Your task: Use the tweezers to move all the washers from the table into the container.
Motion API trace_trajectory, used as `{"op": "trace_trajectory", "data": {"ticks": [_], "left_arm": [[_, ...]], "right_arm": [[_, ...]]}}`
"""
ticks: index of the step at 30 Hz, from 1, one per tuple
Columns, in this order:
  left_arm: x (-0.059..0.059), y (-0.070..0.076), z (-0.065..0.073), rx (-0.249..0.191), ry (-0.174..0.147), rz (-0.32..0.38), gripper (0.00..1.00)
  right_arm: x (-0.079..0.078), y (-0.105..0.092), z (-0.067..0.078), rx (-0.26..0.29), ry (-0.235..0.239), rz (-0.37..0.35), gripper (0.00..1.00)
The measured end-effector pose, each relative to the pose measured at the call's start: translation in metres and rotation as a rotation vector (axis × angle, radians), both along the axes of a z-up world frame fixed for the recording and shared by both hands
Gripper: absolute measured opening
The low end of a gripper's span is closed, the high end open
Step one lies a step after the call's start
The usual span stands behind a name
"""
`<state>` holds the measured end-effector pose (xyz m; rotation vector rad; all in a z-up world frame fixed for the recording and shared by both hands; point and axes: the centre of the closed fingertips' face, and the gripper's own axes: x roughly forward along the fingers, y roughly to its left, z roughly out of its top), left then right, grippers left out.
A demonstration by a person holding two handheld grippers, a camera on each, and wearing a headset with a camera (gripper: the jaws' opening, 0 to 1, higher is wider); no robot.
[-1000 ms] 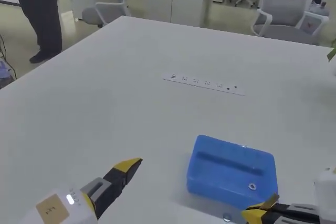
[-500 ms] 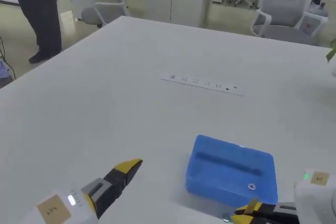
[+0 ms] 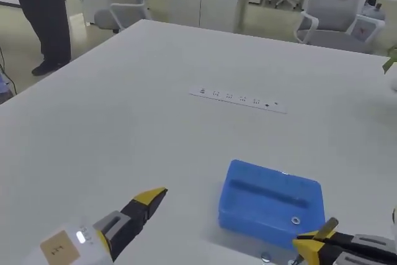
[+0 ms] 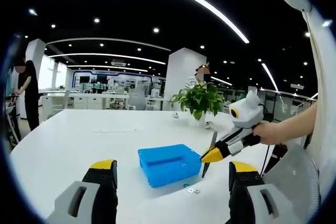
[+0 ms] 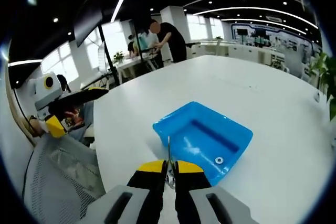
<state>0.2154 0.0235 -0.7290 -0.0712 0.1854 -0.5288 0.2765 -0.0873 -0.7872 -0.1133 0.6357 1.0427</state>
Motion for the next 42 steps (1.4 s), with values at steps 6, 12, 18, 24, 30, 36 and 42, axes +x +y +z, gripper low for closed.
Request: {"op": "trace_trajectory", "data": {"ticks": [6, 12, 18, 24, 30, 36, 42], "left_arm": [[0.000, 0.001, 0.000, -0.002, -0.001, 0.002, 0.90], [0.001, 0.001, 0.000, -0.004, -0.001, 0.003, 0.89], [0.001, 0.002, 0.000, -0.001, -0.003, 0.008, 0.89], [0.001, 0.002, 0.001, -0.004, -0.004, 0.007, 0.89], [0.001, 0.002, 0.000, -0.002, -0.004, 0.008, 0.89], [0.002, 0.002, 0.000, -0.001, -0.004, 0.009, 0.89], [0.002, 0.002, 0.000, 0.000, 0.001, 0.009, 0.88]], "right_arm": [[0.011, 0.003, 0.025, 0.052, -0.025, -0.011, 0.03], [0.022, 0.008, 0.036, 0.076, -0.037, -0.019, 0.03], [0.028, 0.011, 0.037, 0.074, -0.043, -0.023, 0.03], [0.038, 0.012, 0.036, 0.079, -0.033, -0.038, 0.03], [0.049, 0.010, 0.033, 0.092, -0.013, -0.063, 0.03], [0.059, 0.011, 0.027, 0.099, 0.016, -0.089, 0.03], [0.066, 0.014, 0.021, 0.090, 0.031, -0.093, 0.03]]}}
